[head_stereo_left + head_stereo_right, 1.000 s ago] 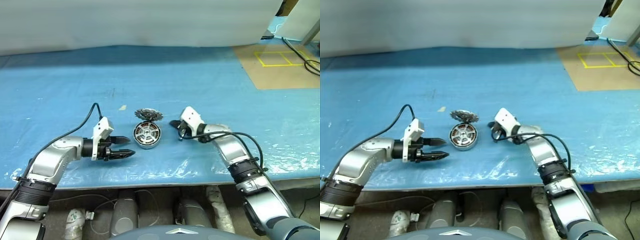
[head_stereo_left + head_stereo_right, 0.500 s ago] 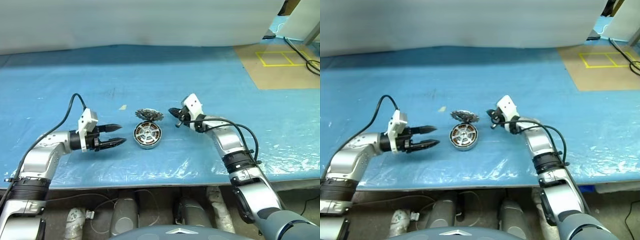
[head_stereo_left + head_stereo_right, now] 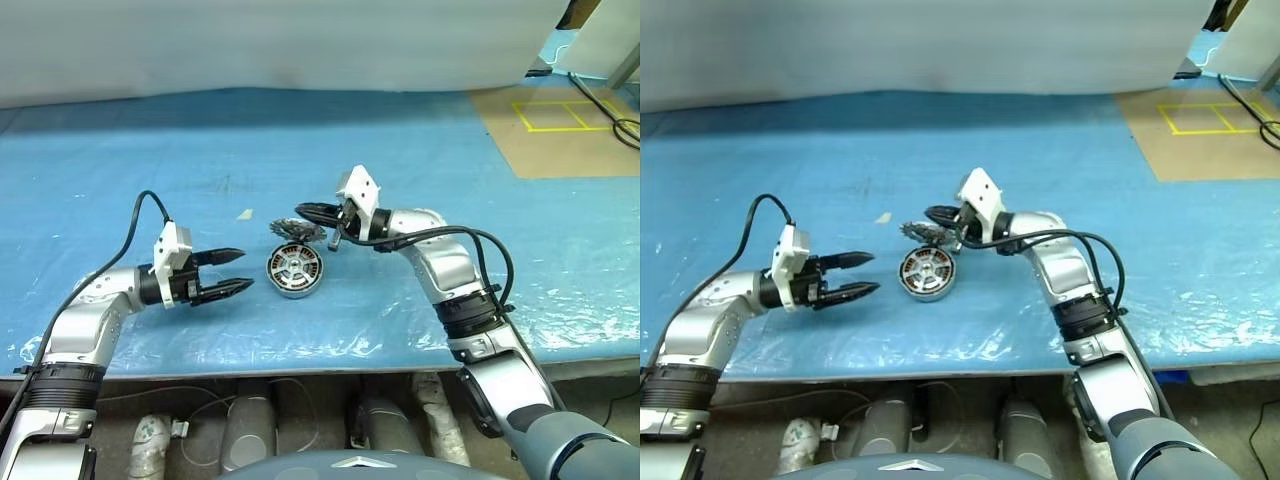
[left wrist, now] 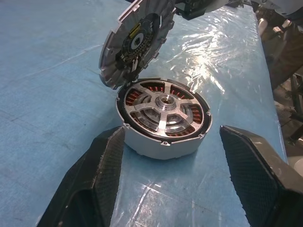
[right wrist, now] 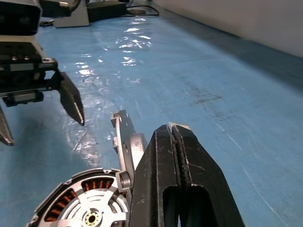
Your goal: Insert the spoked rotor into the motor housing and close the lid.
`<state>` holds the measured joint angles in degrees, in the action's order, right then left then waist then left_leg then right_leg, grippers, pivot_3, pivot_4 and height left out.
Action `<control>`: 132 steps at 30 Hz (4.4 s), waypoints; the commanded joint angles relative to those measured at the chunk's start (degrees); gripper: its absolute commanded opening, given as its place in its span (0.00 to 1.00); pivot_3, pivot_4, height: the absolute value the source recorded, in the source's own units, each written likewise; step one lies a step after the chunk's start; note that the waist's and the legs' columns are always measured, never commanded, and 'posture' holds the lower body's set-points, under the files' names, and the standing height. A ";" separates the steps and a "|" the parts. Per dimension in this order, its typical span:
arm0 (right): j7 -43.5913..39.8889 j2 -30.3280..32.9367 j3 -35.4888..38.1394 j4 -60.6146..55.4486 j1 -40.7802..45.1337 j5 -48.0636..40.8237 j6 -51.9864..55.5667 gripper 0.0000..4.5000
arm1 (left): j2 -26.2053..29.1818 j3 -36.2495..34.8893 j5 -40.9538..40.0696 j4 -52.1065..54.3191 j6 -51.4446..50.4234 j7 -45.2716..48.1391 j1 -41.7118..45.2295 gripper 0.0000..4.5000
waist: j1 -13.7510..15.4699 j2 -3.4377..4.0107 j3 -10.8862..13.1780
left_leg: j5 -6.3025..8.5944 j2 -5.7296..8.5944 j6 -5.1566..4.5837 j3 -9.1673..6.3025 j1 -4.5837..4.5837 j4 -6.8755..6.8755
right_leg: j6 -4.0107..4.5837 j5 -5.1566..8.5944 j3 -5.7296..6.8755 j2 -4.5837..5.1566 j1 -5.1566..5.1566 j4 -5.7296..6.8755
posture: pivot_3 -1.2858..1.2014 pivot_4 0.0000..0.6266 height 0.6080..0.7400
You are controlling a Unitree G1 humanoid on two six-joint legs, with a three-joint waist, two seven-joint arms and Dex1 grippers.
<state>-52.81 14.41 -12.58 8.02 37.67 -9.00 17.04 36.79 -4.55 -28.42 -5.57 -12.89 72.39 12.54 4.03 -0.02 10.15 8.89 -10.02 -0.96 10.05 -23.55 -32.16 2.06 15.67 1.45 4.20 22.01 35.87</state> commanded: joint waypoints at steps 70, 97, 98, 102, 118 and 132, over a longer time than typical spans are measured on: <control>-7.76 0.85 -10.18 12.50 -2.06 7.59 -13.14 0.99 | -0.46 -0.77 2.02 11.50 5.57 -6.57 -12.53 0.75 | -0.11 -0.04 -0.10 | 0.07 -0.08 -0.10 0.08 0.33 -0.01 | 0.05 0.04 -0.06 -0.02 -0.28 0.00 | 0.52 0.24 1.00; -1.71 -0.67 -13.20 20.75 -3.60 13.25 -8.86 0.66 | -0.80 -0.19 2.51 8.49 7.85 -5.48 -12.28 0.75 | -0.22 -0.03 -0.23 | 0.11 -0.07 -0.08 0.12 1.76 0.31 | 0.04 0.06 -0.20 -0.01 -1.35 -0.07 | 0.52 0.24 1.00; -3.10 -0.49 -13.48 20.14 -4.14 12.56 -8.36 0.66 | -0.81 -0.22 2.53 8.15 8.12 -5.30 -12.33 0.75 | -0.16 -0.04 -0.24 | 0.11 -0.05 -0.06 0.12 2.02 0.48 | 0.02 0.07 -0.21 0.00 -1.47 -0.09 | 0.52 0.24 1.00; -1.92 -0.34 -13.59 22.55 -4.30 13.33 -8.93 0.66 | -0.87 -0.25 2.74 6.79 9.11 -4.54 -12.23 0.75 | 0.04 0.06 -0.51 | 0.10 0.09 -0.01 0.12 2.68 1.11 | -0.36 0.30 -0.26 0.04 -1.62 -0.27 | 0.52 0.24 1.00; -3.43 0.52 -10.33 18.54 -5.27 9.49 -1.19 0.66 | -7.57 1.68 6.14 -1.86 12.91 -8.49 -1.99 0.75 | 0.60 -0.04 -1.12 | 0.08 0.17 0.02 0.14 2.53 1.15 | -0.34 0.30 -0.34 0.08 -1.53 -0.35 | 0.52 0.24 1.00; -2.93 0.41 -8.49 17.31 -5.62 7.99 0.49 0.66 | -7.83 4.41 11.31 -8.93 15.54 -7.68 3.82 0.01 | 0.56 -0.05 -1.13 | 0.06 0.16 0.04 0.20 2.02 1.23 | 0.05 0.13 -0.35 0.07 -1.27 -0.55 | 0.52 0.24 1.00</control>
<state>-57.16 13.10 -20.31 21.01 34.80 -3.24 13.65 28.07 -0.21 -18.75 -14.38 1.86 66.17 15.28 4.59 -0.07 9.02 8.95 -9.86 -0.91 10.25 -21.54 -30.92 2.12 15.80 1.10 4.27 20.74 35.31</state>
